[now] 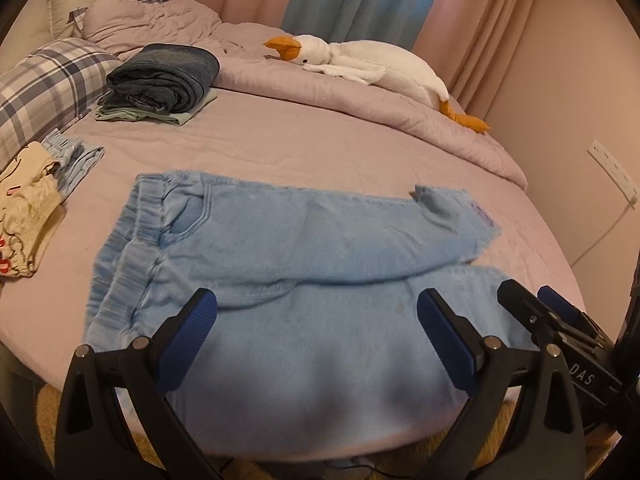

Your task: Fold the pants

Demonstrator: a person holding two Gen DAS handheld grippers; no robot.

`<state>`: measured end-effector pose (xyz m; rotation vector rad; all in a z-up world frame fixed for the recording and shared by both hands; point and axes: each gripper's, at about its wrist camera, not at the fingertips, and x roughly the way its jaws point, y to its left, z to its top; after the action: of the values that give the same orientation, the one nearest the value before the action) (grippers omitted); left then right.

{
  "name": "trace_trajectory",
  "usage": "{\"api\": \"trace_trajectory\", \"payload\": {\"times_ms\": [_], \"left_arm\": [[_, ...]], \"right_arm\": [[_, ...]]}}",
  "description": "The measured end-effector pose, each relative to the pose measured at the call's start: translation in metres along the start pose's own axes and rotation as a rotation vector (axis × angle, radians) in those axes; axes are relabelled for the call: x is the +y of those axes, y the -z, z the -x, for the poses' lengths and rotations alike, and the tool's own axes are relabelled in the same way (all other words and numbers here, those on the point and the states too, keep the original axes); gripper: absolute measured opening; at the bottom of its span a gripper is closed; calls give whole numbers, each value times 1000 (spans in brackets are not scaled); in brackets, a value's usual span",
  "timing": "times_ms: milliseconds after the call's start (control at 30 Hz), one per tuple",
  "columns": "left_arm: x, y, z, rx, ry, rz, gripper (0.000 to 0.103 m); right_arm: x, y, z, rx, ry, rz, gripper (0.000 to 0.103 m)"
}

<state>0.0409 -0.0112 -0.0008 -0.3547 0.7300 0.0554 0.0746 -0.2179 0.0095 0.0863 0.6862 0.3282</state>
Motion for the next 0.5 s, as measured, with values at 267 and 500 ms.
{"api": "trace_trajectory", "payload": {"times_ms": [267,500], "left_arm": [[-2,-45,-44,-4,11,53,99],[2,-52,-42,-17,29,61,99]], "right_arm": [[-31,-23,-37,-13,-25,-32,103],[-24,-42,-46,-5,-34,-39,103]]}}
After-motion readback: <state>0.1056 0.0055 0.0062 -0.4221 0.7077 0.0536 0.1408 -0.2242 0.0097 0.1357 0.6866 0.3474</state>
